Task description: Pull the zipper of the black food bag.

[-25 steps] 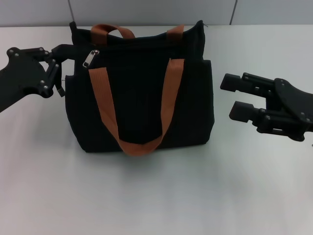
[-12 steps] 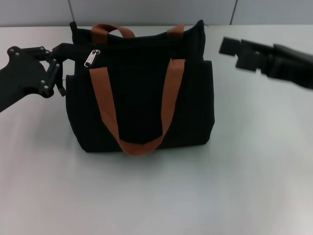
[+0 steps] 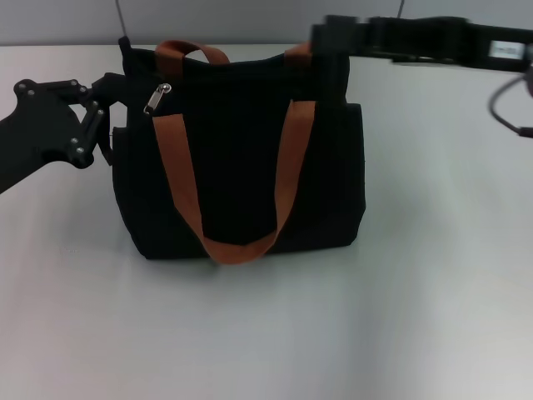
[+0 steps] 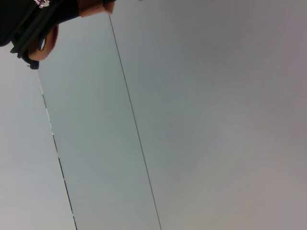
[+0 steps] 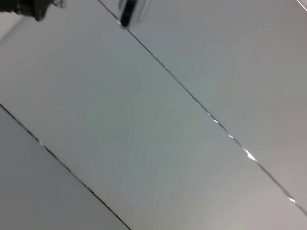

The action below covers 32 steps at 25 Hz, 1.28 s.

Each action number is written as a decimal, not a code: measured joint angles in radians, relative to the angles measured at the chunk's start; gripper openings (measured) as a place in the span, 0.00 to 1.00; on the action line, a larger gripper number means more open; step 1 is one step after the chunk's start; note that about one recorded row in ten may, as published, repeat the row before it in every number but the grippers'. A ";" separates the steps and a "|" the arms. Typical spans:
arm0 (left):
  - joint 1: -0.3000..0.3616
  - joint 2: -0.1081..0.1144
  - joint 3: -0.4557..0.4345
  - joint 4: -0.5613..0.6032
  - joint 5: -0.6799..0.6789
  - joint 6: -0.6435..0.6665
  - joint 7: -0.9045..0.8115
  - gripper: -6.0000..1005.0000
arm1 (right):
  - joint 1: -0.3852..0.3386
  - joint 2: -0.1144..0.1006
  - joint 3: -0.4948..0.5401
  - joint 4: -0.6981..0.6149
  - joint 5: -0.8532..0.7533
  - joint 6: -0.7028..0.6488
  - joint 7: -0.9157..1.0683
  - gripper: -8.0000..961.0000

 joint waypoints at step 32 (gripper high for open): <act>-0.035 -0.003 0.000 -0.003 -0.011 -0.009 -0.010 0.05 | 0.195 0.017 -0.183 0.006 -0.132 0.328 0.192 0.78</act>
